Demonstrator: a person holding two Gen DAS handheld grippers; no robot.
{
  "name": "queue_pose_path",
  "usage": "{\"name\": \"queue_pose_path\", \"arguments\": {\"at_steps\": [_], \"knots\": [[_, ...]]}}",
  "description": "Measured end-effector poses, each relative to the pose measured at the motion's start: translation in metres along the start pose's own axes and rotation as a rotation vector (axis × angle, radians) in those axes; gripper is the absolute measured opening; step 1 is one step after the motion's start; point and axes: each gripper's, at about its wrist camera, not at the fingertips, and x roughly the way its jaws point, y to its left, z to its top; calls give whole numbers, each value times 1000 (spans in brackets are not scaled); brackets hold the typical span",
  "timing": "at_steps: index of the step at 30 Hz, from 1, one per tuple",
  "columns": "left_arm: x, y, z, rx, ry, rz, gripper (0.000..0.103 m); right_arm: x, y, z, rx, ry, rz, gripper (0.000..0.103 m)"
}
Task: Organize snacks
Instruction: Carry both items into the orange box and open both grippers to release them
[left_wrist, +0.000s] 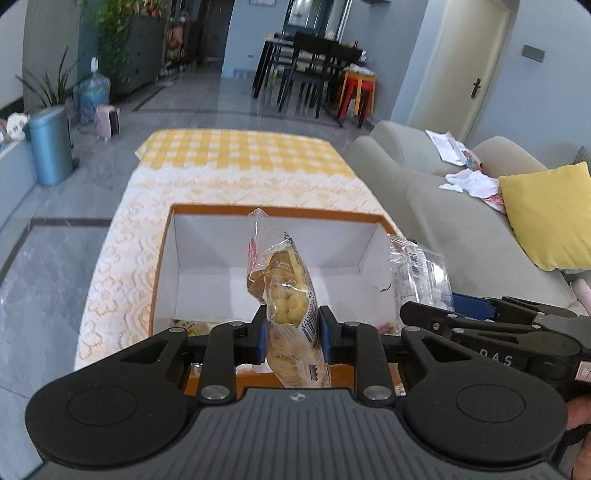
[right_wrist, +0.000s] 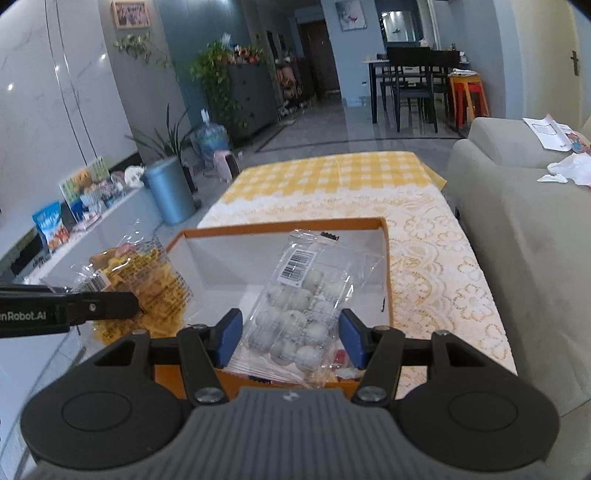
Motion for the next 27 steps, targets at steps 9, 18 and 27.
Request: {"name": "queue_pose_path", "arguments": {"at_steps": [9,18,27], "knots": [[27,7,6,-35,71,12,30,44,4,6,-34,114,-43,57],[44,2,10,-24,102,22,30,67,-3,2,-75,186,-68,57],[65,3,10,-13,149,44,30,76,-5,2,-72,233,-46,59]]}}
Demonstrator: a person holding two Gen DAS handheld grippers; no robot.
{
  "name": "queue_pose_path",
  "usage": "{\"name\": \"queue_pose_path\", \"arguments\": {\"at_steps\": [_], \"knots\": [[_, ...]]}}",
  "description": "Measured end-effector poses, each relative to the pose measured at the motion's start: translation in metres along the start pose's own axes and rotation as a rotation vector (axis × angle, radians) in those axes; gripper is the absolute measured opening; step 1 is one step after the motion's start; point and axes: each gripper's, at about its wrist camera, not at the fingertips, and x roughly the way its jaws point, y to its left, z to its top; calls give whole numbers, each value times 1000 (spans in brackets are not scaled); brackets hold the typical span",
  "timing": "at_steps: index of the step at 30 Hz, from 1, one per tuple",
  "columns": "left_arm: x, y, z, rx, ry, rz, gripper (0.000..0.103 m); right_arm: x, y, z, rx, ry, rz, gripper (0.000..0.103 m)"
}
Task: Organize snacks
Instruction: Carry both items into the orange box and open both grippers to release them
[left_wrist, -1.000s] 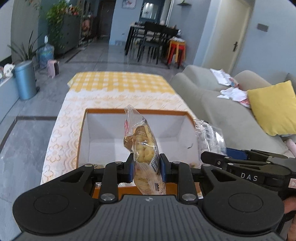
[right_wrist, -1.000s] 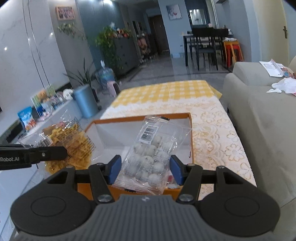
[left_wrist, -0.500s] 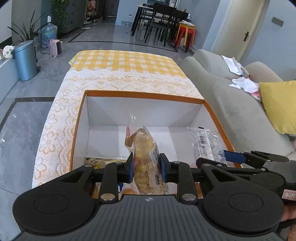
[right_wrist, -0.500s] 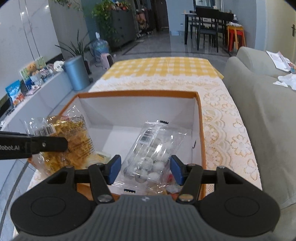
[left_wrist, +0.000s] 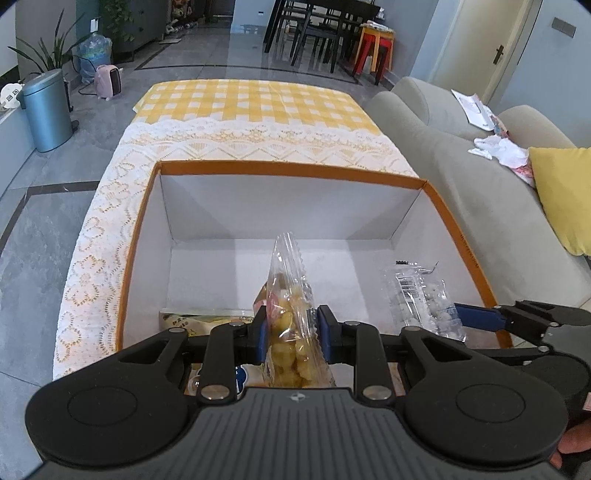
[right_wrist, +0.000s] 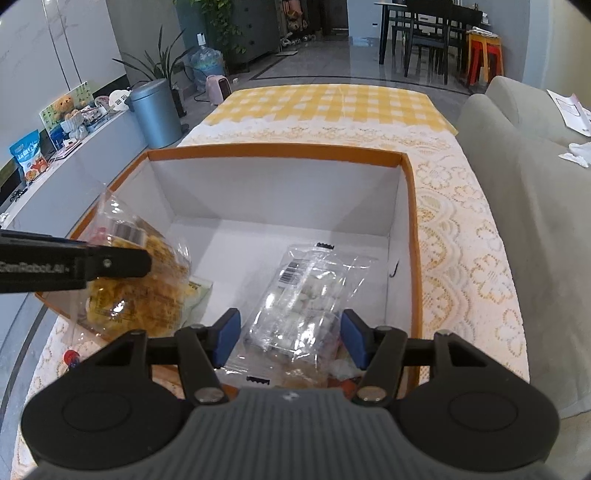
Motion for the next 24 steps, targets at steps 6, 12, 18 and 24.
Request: {"name": "queue_pose_path", "arguments": {"at_steps": [6,12,18,24], "knots": [[5,-5,3,26,-18,72,29,0,3,1,-17,17,-11,49],[5,-7,4,59,-52,145,29,-6,5,1,-15,2,-8,49],[9,-6,3,65,-40,148,34,-9,9,-2,-30,1,-6,50],[-2,-6,3,76,-83,160,40,-11,8,-3,-23,-7,-15,50]]}}
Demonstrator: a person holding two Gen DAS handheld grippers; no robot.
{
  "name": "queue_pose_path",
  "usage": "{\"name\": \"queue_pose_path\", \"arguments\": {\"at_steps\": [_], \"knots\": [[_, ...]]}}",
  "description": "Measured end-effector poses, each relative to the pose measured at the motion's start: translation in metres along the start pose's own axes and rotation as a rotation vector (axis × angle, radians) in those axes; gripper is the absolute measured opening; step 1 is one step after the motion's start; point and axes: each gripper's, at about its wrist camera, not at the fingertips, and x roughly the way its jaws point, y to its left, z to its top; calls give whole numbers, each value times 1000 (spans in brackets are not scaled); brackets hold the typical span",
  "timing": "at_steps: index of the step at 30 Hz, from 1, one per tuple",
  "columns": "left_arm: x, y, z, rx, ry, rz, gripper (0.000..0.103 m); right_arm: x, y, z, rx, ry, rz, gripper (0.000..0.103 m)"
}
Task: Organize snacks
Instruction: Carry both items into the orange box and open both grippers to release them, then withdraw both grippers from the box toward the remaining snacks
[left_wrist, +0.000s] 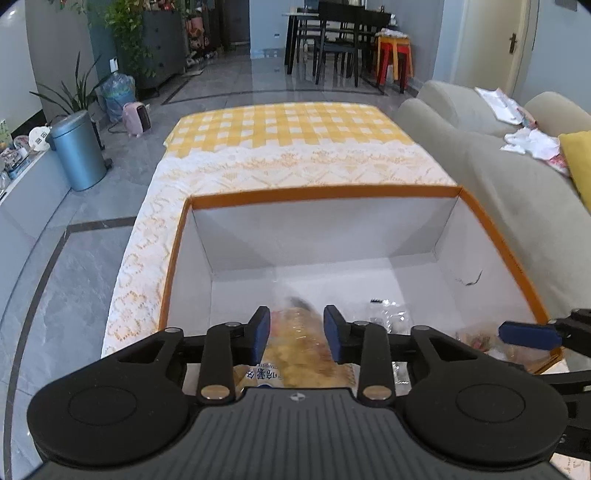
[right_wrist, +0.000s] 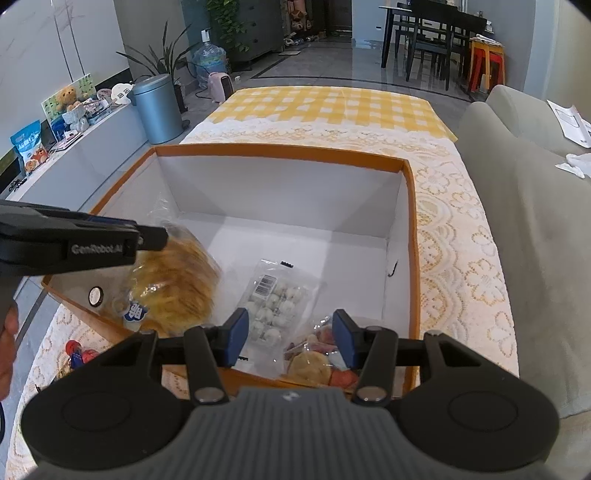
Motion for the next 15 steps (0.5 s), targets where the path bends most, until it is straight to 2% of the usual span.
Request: {"name": "queue_pose_path", "arguments": {"at_steps": [6,12,15], "knots": [[-27,0,-3,5,-66,-22,41,-10,1,-4,10,-32,8,50],[-61,-5,-15,6,-122,-71,44,-37,8,-14,5,-107,34,50],[-78,-9,-27,23,-150,-105,51,-56,11,-24,7,-159,56,50]]}}
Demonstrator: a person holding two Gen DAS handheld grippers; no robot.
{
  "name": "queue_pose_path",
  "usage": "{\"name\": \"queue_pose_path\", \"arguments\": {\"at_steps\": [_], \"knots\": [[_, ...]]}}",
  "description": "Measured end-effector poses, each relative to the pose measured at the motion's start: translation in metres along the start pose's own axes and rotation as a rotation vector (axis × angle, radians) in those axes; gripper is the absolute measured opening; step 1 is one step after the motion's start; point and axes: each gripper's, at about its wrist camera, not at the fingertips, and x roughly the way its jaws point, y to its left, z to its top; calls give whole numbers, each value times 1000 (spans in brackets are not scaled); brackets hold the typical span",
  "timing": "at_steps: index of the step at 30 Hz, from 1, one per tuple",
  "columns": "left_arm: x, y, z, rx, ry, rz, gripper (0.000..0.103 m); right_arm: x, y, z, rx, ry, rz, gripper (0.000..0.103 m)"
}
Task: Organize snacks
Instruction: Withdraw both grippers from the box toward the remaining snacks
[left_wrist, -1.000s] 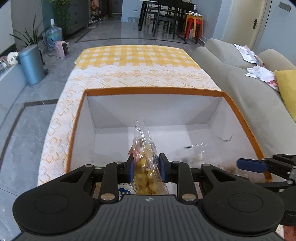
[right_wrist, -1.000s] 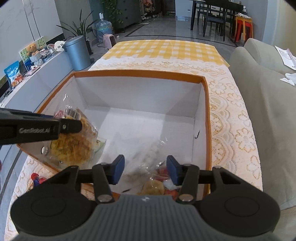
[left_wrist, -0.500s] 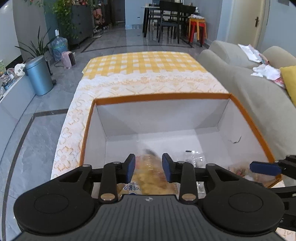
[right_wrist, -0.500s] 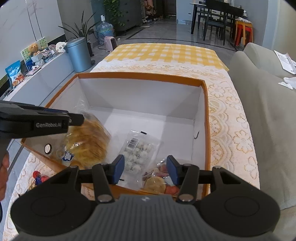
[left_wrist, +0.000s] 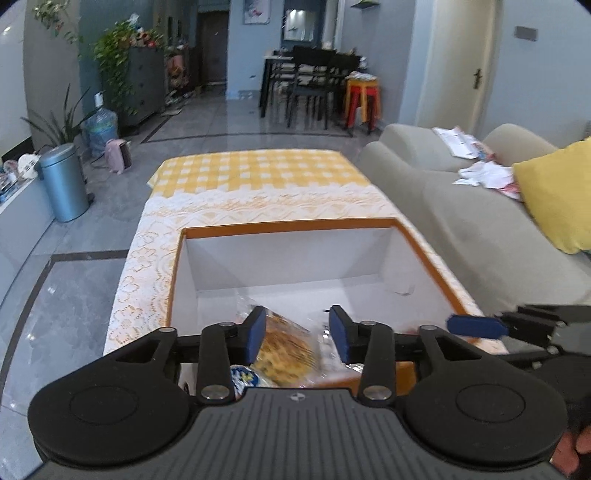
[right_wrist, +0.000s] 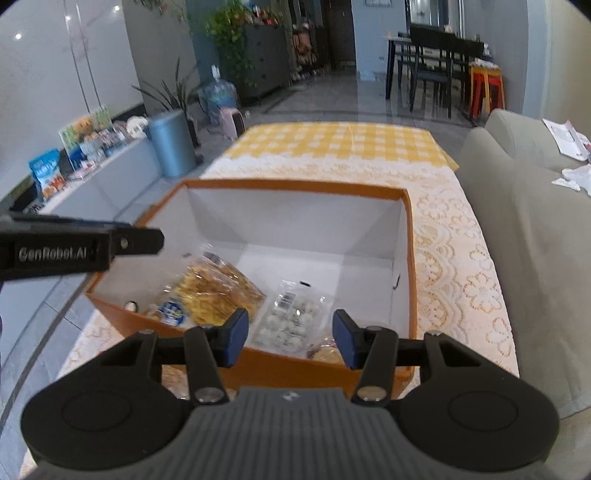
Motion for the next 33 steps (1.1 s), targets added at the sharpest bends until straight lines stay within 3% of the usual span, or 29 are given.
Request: {"name": "queue_pose_path", "arguments": {"at_steps": [8,12,18,21,27,33], "knots": [[-34,-5,-34,-9,-41,-105,66,-48,2,-34,21,-121,23,57],[-37,-1,-55,-32,-18,-141,68,-61,-2,-62,57,-157,2,61],[-27,7,-93,-85,40,-143,68,-57,-3,-101,102,-108,-26,61],[-22,7,-109,-79,69,-192,68,-56,-4,-119,132,-95,-14,61],[-9,2,-136,13,104,-171,68,-44,-10,-146,206,-68,-3,61],[-9,-14,-162,208,113,-152,68,-29,-11,-159,207,-18,-4,61]]}}
